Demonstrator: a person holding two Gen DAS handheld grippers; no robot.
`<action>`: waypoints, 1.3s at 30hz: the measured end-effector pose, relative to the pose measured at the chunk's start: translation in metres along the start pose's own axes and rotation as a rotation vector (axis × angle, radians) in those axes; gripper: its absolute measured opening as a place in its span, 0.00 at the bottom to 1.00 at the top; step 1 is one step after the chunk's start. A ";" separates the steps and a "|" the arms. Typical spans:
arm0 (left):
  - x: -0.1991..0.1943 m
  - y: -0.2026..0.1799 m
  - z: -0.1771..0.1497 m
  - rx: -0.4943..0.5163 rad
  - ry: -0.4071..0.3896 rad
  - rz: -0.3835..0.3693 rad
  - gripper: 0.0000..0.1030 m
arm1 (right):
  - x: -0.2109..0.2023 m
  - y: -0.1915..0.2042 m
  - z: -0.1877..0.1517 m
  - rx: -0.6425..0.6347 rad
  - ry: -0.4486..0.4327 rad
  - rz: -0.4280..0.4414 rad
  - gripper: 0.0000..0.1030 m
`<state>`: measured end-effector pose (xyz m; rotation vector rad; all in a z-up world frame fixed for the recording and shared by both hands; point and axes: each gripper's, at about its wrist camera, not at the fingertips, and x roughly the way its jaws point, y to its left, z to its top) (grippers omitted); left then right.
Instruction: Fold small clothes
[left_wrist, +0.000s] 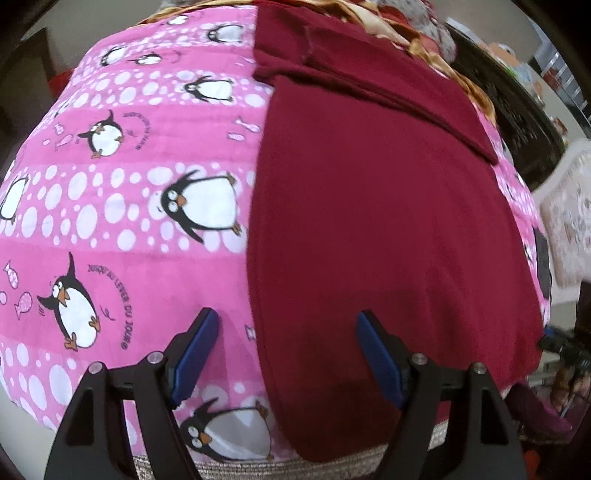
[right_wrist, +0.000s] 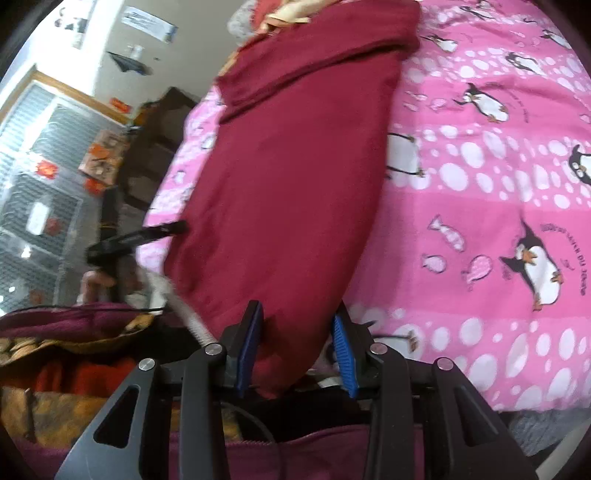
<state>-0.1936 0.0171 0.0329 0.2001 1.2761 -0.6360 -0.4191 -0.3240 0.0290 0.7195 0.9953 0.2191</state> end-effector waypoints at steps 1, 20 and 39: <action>0.001 -0.001 -0.001 0.004 0.004 -0.007 0.78 | 0.000 0.003 0.002 -0.019 -0.015 0.008 0.39; 0.000 -0.004 -0.008 0.036 0.064 -0.113 0.78 | 0.038 0.010 0.022 -0.073 0.051 -0.002 0.39; -0.039 0.015 0.011 -0.001 -0.011 -0.206 0.08 | 0.023 0.021 0.042 -0.128 -0.012 0.032 0.14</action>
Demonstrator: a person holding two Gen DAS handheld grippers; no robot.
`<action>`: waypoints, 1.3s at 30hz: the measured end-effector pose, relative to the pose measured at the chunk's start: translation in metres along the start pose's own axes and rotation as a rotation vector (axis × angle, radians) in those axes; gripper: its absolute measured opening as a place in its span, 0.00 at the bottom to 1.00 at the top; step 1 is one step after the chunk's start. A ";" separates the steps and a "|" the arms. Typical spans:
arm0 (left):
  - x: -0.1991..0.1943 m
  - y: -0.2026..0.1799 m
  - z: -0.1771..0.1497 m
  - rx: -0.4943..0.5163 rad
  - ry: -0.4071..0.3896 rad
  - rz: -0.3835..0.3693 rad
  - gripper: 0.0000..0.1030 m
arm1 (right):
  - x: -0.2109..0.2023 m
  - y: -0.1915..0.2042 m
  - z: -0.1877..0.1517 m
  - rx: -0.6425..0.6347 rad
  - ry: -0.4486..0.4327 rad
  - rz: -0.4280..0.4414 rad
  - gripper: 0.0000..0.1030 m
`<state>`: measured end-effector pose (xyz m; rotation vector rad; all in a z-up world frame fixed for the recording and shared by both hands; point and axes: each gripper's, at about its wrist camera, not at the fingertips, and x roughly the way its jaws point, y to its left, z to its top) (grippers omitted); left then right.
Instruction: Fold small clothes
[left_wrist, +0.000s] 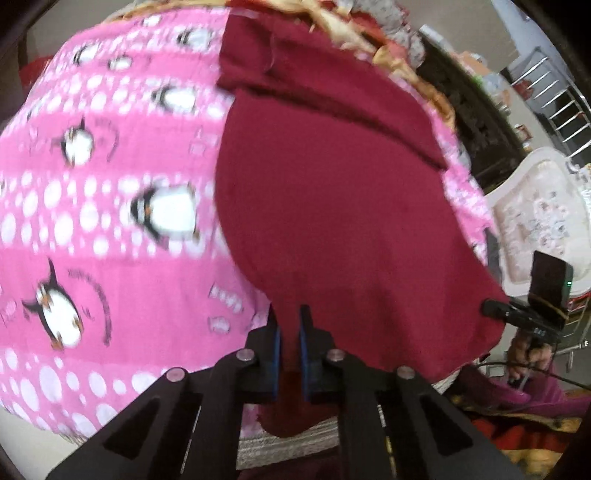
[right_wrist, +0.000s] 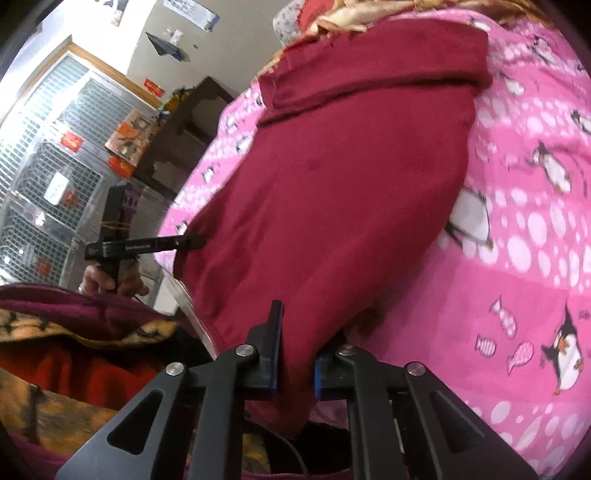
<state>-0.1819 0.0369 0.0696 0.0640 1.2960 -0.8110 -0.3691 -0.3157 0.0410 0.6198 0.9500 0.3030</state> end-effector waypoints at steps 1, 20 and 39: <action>-0.004 -0.002 0.006 0.001 -0.020 -0.004 0.08 | -0.006 0.002 0.006 -0.006 -0.024 0.004 0.14; 0.002 -0.024 0.185 -0.041 -0.354 0.053 0.08 | -0.034 -0.037 0.166 0.034 -0.365 -0.148 0.13; 0.080 0.011 0.306 -0.105 -0.276 0.002 0.25 | 0.020 -0.147 0.274 0.280 -0.330 -0.146 0.21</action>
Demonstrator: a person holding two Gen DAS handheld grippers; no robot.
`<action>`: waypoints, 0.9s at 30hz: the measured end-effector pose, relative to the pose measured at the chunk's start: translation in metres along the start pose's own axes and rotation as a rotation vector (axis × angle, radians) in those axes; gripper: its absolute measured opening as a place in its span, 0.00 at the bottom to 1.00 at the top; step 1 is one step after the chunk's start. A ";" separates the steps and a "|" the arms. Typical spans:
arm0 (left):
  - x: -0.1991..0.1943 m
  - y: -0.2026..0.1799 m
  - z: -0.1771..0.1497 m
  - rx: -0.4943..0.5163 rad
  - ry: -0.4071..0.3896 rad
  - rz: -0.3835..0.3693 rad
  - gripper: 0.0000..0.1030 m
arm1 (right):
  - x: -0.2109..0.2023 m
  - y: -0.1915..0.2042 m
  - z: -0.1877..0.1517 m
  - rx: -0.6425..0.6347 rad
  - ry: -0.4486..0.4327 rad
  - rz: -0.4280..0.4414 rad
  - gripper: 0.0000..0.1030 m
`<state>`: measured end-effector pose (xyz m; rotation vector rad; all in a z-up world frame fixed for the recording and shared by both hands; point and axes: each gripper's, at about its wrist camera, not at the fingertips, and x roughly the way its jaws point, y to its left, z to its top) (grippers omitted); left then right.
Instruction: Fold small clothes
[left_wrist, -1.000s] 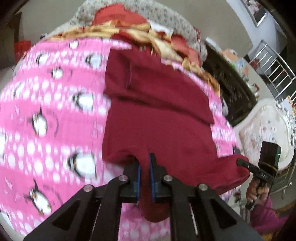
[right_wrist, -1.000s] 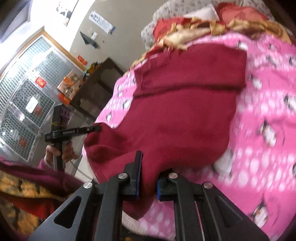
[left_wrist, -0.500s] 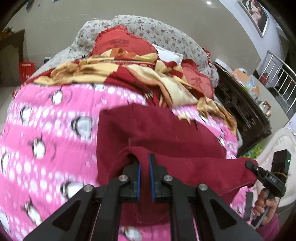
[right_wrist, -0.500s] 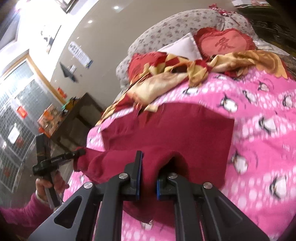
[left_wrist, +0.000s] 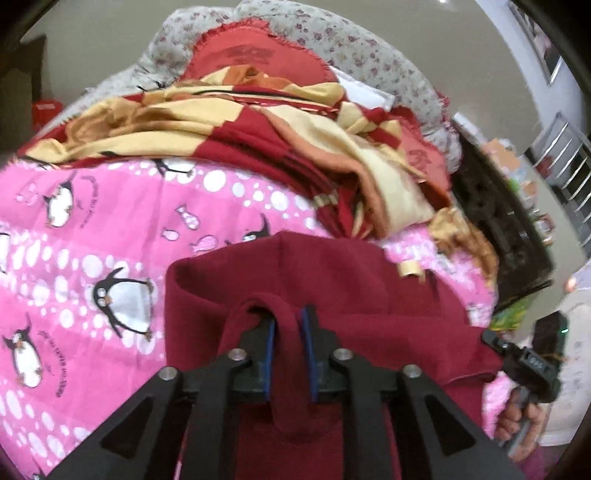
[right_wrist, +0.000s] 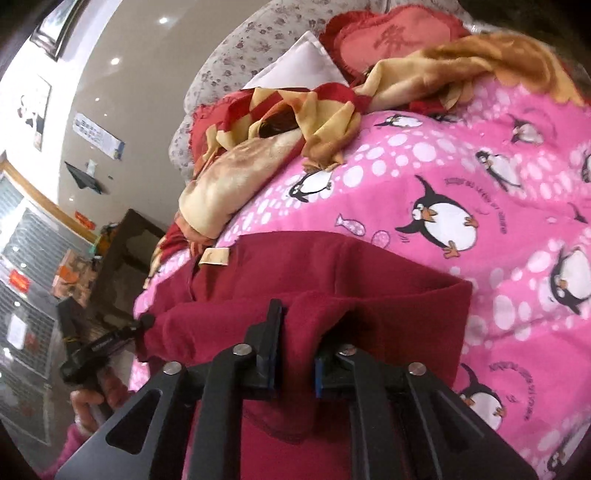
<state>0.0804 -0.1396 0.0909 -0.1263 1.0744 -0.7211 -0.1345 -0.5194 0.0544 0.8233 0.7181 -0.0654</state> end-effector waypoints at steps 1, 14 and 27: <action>-0.004 0.001 0.002 0.002 0.003 -0.025 0.37 | -0.006 0.000 0.000 -0.003 -0.009 0.027 0.22; -0.058 -0.005 -0.050 0.234 -0.039 0.009 0.78 | -0.046 0.017 -0.061 -0.305 0.023 -0.120 0.28; 0.002 -0.021 -0.003 0.133 -0.033 0.013 0.77 | 0.013 0.046 0.026 -0.255 -0.096 -0.133 0.28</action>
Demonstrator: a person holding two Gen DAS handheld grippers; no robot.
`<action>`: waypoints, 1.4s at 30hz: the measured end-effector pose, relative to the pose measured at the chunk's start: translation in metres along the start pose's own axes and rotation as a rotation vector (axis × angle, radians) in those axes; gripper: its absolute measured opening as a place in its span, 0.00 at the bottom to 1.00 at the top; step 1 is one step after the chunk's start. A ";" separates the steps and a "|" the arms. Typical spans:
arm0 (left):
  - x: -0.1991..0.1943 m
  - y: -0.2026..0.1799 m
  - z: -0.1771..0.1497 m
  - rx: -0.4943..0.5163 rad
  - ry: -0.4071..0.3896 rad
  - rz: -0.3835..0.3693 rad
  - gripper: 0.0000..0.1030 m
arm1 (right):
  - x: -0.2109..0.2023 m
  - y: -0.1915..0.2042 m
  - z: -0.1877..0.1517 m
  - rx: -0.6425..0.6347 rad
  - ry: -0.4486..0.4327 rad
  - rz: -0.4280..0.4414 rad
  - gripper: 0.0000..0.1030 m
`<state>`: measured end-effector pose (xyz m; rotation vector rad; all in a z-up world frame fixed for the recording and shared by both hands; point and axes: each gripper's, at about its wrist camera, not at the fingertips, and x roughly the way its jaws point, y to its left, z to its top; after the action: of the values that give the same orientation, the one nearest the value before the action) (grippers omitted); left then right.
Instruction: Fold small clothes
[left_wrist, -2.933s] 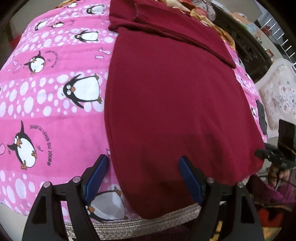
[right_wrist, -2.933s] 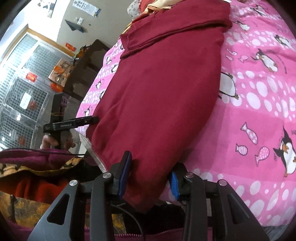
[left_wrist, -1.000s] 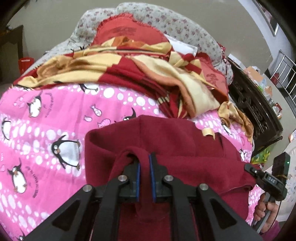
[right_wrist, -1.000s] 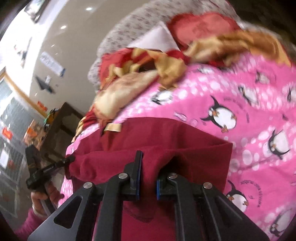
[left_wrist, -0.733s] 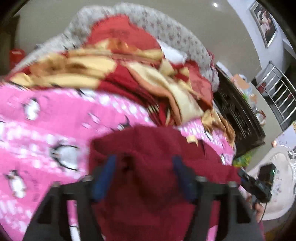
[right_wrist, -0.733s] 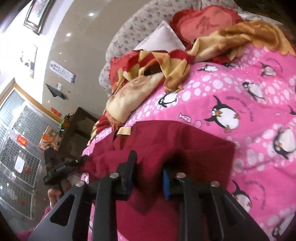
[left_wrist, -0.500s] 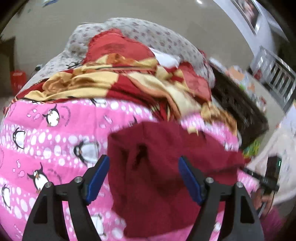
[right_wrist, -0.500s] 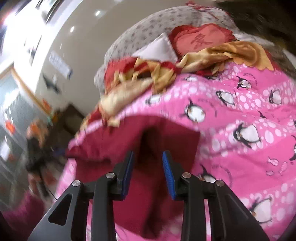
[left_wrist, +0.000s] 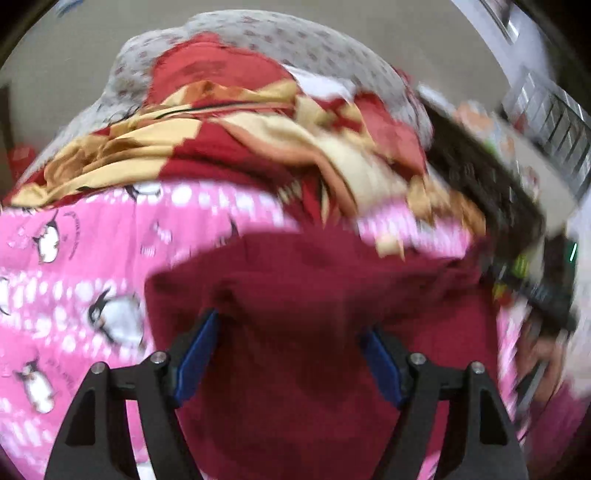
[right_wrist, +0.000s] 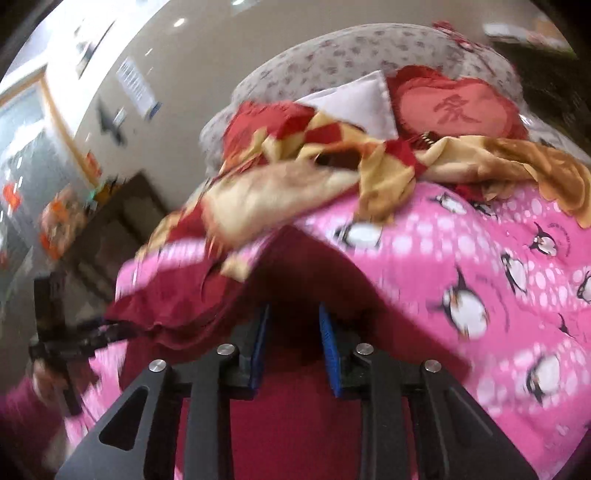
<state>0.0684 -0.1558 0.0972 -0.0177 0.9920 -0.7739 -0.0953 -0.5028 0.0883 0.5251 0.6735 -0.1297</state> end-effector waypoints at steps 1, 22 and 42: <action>0.005 0.006 0.008 -0.052 -0.008 -0.004 0.77 | 0.009 -0.006 0.006 0.039 0.004 -0.024 0.28; -0.020 0.022 -0.064 -0.099 0.058 0.191 0.75 | -0.001 -0.008 -0.028 0.028 0.097 -0.166 0.28; -0.031 0.036 -0.116 -0.128 0.084 0.272 0.75 | -0.054 0.075 -0.092 -0.217 0.191 -0.135 0.30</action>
<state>-0.0082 -0.0734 0.0411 0.0387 1.0963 -0.4645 -0.1675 -0.3943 0.0935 0.2847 0.8983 -0.1317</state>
